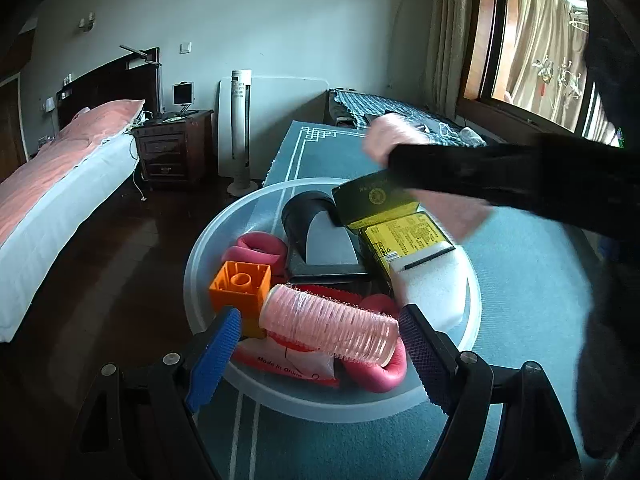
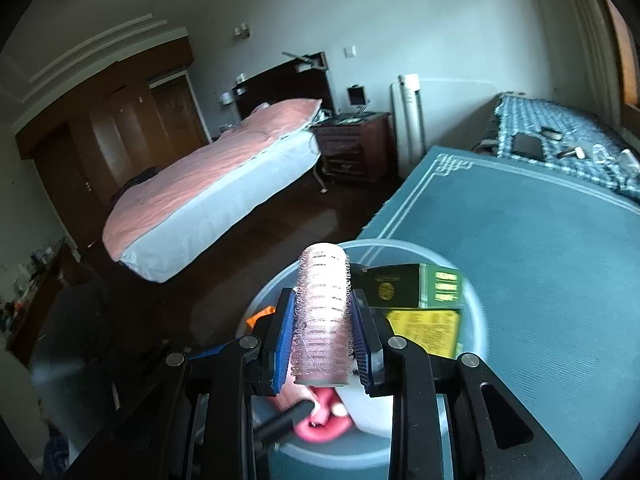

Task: Organize objects
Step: 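Open left tool dropping its roller into bowl while right tool releases its roller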

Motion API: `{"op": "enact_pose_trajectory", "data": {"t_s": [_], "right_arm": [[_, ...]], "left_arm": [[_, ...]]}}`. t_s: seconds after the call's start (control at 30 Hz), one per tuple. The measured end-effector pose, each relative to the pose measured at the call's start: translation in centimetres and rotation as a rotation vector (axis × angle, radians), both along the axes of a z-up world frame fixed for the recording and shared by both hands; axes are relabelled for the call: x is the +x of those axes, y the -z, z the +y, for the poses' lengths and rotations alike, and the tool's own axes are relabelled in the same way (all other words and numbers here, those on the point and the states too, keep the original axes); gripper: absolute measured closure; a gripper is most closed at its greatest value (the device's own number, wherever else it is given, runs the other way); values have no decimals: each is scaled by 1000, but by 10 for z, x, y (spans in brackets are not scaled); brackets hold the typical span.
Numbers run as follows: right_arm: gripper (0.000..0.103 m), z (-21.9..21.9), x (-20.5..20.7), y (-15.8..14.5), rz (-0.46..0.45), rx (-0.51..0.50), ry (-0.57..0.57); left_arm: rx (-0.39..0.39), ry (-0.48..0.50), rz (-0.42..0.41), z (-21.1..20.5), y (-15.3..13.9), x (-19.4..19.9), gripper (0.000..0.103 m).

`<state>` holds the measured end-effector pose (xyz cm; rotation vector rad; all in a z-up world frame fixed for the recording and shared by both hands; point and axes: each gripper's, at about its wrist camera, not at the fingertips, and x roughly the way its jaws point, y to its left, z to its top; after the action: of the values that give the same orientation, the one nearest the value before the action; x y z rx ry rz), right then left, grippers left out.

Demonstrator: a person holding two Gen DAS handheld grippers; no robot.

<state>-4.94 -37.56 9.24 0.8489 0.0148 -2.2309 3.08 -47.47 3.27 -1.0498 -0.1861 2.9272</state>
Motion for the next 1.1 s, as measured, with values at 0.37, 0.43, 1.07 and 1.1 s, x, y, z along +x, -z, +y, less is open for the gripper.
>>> {"op": "enact_pose_trajectory", "data": {"t_s": [0.37, 0.43, 1.07, 1.1], "right_arm": [[74, -21, -18, 23, -46, 47, -77], [74, -20, -20, 25, -49, 53, -71], [48, 32, -10, 4, -39, -37, 55], [46, 36, -9, 4, -44, -39, 67]], "left_arm": [[-2, -8, -1, -1, 1, 5, 19], [-3, -9, -1, -2, 1, 6, 19], [23, -76, -4, -12, -2, 4, 13], [29, -86, -7, -13, -2, 5, 12]]}}
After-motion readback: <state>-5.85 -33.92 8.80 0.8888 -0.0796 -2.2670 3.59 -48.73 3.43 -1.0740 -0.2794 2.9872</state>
